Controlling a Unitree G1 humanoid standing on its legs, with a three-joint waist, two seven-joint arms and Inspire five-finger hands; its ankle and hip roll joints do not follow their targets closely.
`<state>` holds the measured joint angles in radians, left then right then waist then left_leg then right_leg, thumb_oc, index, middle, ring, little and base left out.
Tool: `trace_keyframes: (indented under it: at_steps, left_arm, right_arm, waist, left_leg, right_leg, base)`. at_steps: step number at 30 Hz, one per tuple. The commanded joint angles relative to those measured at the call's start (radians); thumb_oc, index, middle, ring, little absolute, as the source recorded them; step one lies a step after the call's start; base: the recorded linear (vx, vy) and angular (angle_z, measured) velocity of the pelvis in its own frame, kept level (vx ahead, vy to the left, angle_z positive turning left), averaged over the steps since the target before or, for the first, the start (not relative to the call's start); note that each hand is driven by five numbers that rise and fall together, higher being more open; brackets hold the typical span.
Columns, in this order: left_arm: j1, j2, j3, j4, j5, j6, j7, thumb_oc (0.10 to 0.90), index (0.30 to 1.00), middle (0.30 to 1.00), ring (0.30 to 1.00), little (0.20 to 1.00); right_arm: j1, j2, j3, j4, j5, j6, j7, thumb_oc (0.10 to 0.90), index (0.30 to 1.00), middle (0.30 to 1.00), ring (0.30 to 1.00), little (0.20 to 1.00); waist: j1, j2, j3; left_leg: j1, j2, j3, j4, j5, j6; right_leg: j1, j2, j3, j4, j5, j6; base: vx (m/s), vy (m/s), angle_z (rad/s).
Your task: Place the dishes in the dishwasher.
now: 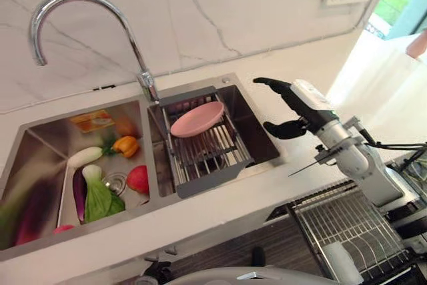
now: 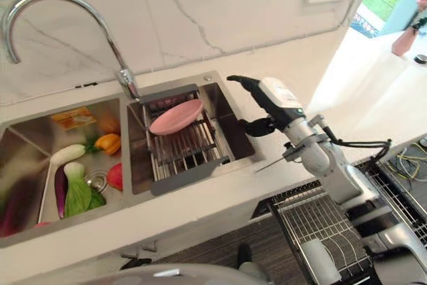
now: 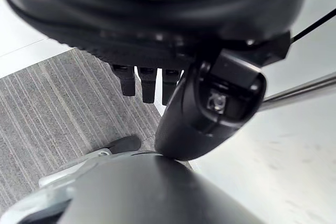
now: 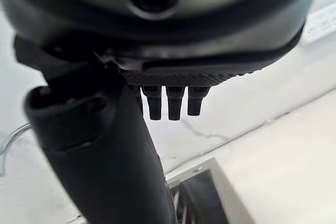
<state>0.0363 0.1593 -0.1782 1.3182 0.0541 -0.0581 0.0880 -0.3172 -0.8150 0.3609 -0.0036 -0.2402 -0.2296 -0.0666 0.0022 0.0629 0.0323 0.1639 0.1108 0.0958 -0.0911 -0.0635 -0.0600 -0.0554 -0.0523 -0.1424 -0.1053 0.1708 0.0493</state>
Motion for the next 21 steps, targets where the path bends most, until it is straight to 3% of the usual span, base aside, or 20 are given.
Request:
trace_keyframes:
  at_steps: [1,21]
  left_arm:
    - [-0.035,0.022,-0.035,0.078,0.033,-0.019,-0.019,0.8,0.9,0.9,0.9,0.9]
    - [-0.057,0.027,-0.05,0.095,0.04,-0.009,0.001,0.8,0.9,0.9,0.9,0.9]
  right_arm:
    - [-0.106,0.07,-0.012,0.0,-0.011,-0.054,-0.066,0.8,0.9,0.9,0.9,0.9]
    - [-0.253,0.146,0.222,0.194,-0.109,-0.02,-0.036,0.8,0.9,0.9,0.9,0.9]
  waist:
    - [0.0,-0.098,-0.023]
    - [0.027,-0.12,-0.033]
  left_leg:
    - [-0.035,-0.022,-0.068,0.004,-0.005,-0.01]
    - [-0.042,-0.031,-0.094,0.004,-0.009,-0.007]
  right_leg:
    - [0.145,-0.108,0.015,0.018,-0.188,0.087]
    - [0.156,-0.118,-0.009,0.018,-0.193,0.088]
  base:
    - [0.01,-0.013,0.13]
    - [0.0,-0.001,0.03]
